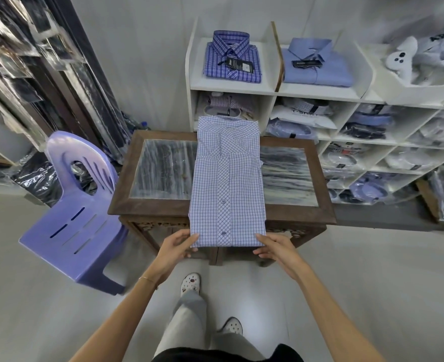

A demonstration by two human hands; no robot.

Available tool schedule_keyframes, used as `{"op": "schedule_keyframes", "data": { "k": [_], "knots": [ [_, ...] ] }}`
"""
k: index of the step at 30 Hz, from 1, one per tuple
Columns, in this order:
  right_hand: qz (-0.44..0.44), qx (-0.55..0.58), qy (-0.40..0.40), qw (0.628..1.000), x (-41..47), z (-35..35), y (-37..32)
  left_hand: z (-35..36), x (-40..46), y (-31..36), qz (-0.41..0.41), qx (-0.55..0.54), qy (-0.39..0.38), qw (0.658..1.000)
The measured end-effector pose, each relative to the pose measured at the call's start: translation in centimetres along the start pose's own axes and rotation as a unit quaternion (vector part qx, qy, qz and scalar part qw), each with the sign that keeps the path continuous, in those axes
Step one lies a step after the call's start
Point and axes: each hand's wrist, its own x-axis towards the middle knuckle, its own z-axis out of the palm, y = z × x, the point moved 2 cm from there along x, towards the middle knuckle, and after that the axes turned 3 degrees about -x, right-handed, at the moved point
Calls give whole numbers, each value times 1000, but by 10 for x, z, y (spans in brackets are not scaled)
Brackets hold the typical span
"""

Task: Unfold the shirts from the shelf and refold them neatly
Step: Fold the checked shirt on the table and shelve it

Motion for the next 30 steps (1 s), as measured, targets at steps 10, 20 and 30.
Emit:
{"op": "schedule_keyframes", "data": {
  "k": [10,20,30],
  "knots": [
    [-35,62,-73,995,-21,-4,8,2,-10,6,24,-42,-40,998],
    [-73,93,-82,990,-25,-4,0,16,-7,10,-19,-65,-88,994],
    [-22,101,-31,994,-16,-4,8,20,-19,13,-32,17,-27,999]
  ]
}}
